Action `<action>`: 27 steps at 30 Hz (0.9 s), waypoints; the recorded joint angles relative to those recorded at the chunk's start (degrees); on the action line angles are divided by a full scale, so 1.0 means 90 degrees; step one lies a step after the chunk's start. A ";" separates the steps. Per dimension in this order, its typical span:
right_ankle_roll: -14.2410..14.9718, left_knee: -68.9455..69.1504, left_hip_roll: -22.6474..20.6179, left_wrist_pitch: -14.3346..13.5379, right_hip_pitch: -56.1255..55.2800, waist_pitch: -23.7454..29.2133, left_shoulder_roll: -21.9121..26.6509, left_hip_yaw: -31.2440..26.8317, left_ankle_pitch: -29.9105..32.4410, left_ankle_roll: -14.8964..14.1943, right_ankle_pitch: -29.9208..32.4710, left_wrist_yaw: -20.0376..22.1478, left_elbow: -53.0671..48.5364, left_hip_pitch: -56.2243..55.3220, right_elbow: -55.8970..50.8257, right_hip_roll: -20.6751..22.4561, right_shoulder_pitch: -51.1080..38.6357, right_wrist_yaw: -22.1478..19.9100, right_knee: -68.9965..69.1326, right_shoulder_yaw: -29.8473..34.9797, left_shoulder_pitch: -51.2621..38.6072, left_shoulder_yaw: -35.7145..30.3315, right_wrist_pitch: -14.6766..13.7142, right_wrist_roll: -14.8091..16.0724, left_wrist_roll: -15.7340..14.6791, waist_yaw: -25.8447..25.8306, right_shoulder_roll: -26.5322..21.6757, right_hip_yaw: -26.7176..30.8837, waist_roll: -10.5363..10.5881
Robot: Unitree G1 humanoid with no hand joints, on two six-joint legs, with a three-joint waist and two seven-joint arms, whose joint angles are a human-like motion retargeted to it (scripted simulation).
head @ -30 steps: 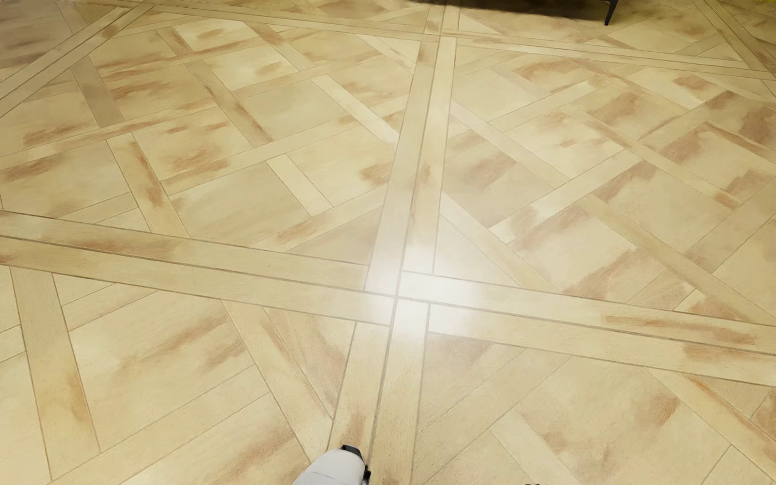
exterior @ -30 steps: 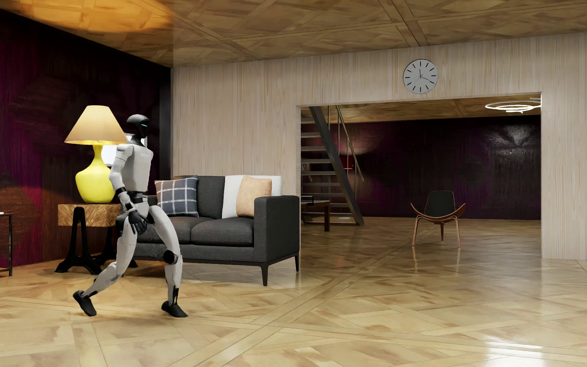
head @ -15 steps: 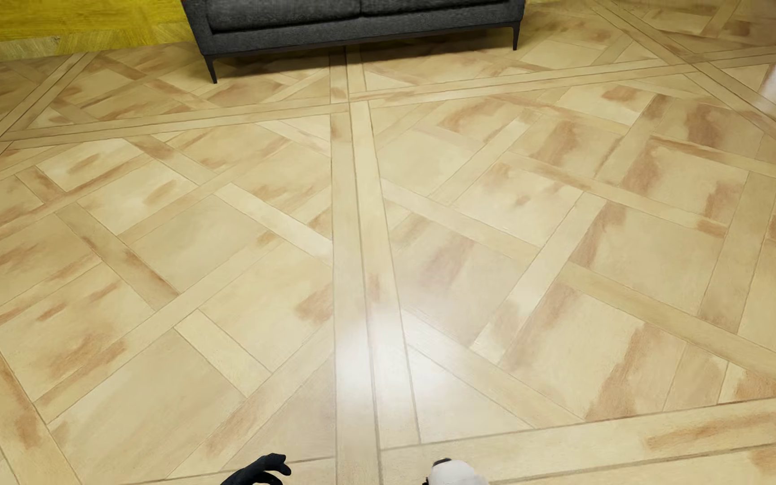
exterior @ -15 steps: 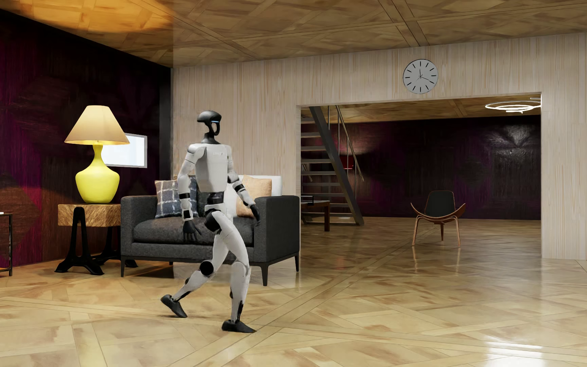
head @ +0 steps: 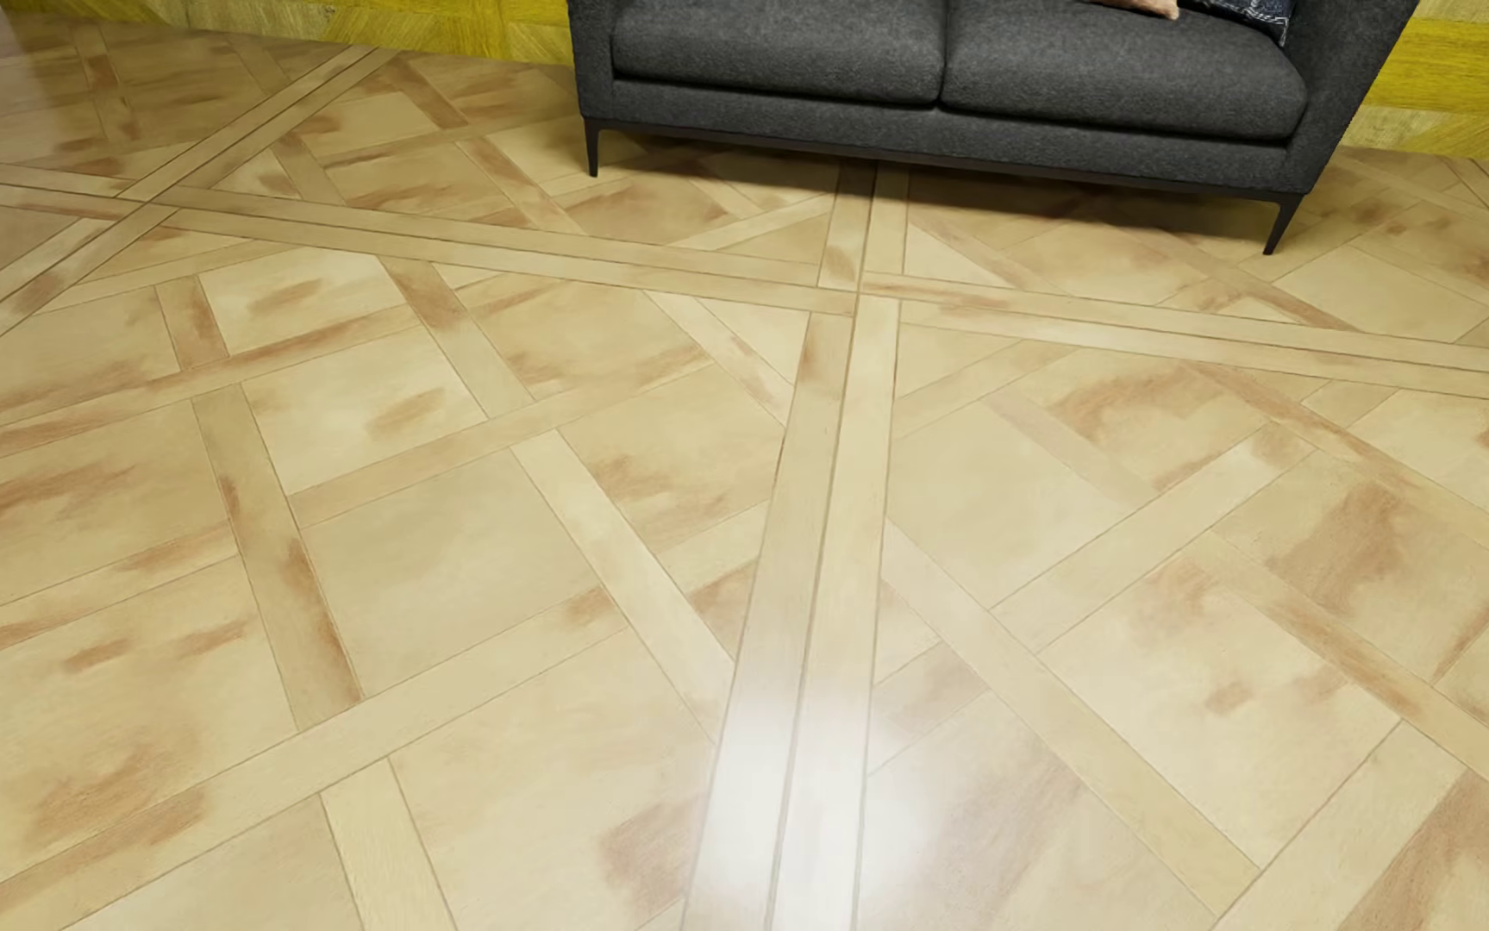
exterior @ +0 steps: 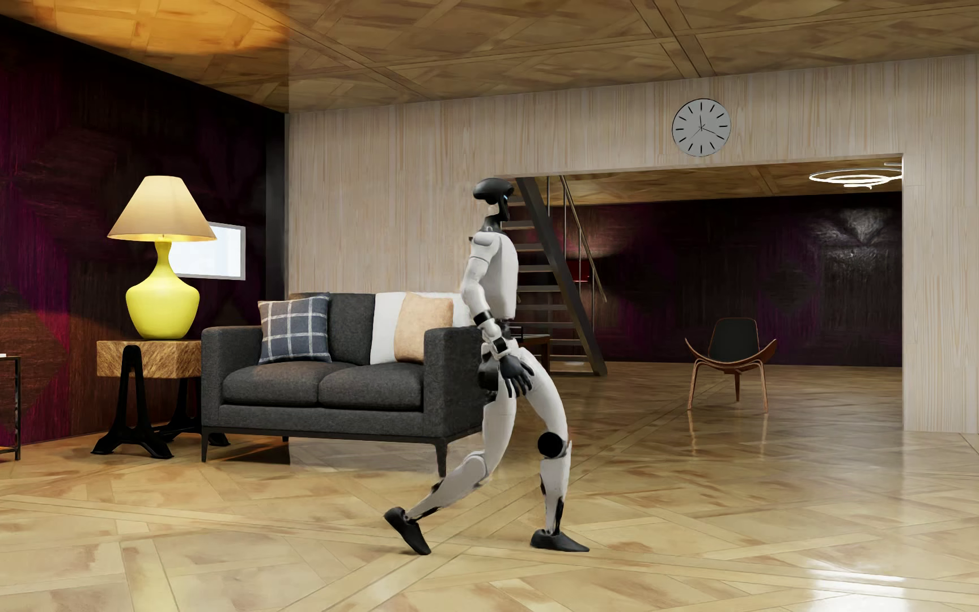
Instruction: Walk to the black chair
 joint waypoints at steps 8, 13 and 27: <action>0.0000 0.0042 -0.0439 0.0000 -0.3211 0.0369 0.0226 0.0000 -0.1157 0.0000 0.1702 0.0000 -0.1140 0.2713 0.0766 -0.0488 0.0900 0.0000 -0.1346 0.0407 -0.0707 0.0886 0.0000 0.0000 0.0000 -0.1523 -0.0036 0.0000 0.0614; 0.0000 0.1777 -0.0112 0.0000 -0.3179 0.0285 0.0218 0.0000 -0.1183 0.0000 0.1521 0.0000 -0.1536 0.2997 0.1088 -0.0685 0.1108 0.0000 -0.0421 0.0573 -0.1050 0.1645 0.0000 0.0000 0.0000 -0.2207 -0.0037 0.0000 0.0941; 0.0000 0.1038 0.1340 0.0000 0.0559 0.0352 0.0162 0.0000 0.0886 0.0000 -0.0642 0.0000 0.0113 -0.1570 -0.0444 -0.1208 -0.0209 0.0000 -0.1197 0.0458 0.0424 -0.0294 0.0000 0.0000 0.0000 0.0488 -0.0413 0.0000 0.0415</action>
